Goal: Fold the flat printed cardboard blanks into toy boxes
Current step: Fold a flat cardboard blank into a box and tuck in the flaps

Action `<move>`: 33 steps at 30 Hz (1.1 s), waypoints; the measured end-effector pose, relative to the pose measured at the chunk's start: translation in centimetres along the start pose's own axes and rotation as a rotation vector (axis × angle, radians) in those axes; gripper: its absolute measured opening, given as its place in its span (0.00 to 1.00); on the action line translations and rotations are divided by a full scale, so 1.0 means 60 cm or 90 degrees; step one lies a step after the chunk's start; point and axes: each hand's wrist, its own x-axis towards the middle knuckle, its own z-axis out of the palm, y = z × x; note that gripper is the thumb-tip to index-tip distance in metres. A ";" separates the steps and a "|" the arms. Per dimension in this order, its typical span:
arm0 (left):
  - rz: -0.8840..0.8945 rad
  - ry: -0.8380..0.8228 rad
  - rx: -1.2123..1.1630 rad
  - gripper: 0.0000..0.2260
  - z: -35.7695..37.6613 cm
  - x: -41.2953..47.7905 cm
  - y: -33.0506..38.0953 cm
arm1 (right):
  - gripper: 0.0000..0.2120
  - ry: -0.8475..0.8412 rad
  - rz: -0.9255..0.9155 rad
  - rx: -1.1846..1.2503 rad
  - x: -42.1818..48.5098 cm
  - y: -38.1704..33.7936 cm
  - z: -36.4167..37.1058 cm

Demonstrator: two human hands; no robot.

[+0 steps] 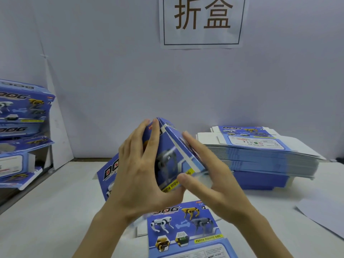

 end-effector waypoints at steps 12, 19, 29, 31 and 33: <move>-0.008 0.047 -0.014 0.47 -0.016 0.004 0.005 | 0.19 0.126 -0.073 -0.010 0.001 -0.010 0.038; 0.040 0.051 0.034 0.48 -0.009 0.003 0.011 | 0.27 0.135 -0.033 -0.081 0.000 -0.017 0.039; 0.077 0.043 0.018 0.48 -0.012 0.006 0.008 | 0.18 0.110 0.037 0.048 0.003 -0.023 0.037; 0.087 0.026 -0.026 0.50 -0.017 0.007 -0.002 | 0.17 0.107 0.082 0.138 0.013 -0.027 0.017; 0.087 0.005 -0.097 0.51 -0.019 0.006 -0.011 | 0.15 0.105 0.105 0.135 0.024 -0.035 -0.007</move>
